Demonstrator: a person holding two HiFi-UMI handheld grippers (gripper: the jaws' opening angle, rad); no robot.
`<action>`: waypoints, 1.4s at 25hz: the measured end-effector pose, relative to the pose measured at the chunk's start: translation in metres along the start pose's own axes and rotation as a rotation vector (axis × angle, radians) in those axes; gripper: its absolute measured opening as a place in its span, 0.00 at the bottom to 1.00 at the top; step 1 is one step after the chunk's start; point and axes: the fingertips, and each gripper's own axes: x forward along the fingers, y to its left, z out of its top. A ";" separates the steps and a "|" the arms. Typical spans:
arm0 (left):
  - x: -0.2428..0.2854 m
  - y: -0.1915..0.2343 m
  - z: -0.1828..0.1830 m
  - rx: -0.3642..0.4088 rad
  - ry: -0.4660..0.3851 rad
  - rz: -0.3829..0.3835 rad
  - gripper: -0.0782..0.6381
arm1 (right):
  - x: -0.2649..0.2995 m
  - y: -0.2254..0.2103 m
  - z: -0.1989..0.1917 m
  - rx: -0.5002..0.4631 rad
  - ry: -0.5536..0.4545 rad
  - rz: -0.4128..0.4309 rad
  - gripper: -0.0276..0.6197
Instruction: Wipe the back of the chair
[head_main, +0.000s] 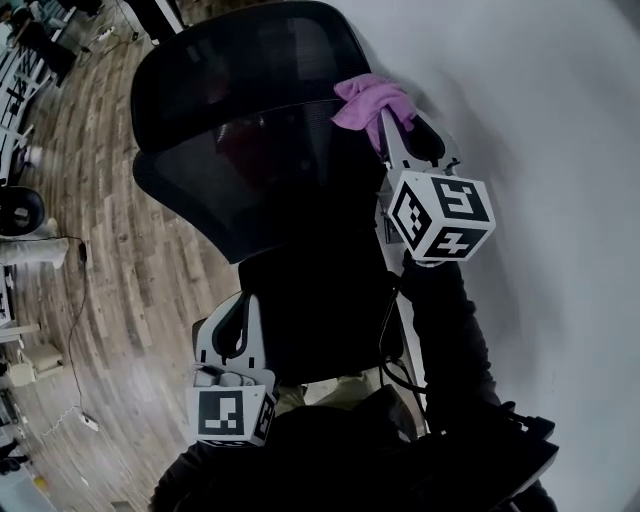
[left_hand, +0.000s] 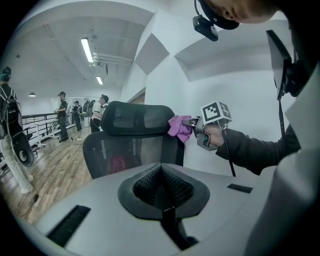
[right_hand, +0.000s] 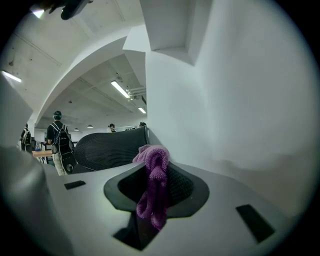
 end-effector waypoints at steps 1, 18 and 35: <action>0.005 -0.006 -0.003 0.004 0.004 -0.015 0.12 | -0.005 -0.011 -0.004 0.004 0.004 -0.020 0.19; 0.045 -0.023 -0.027 0.011 0.070 -0.073 0.12 | -0.012 -0.089 -0.062 0.002 0.075 -0.221 0.19; -0.022 0.072 -0.015 -0.106 0.081 0.079 0.12 | 0.054 0.071 -0.047 -0.043 0.129 0.000 0.19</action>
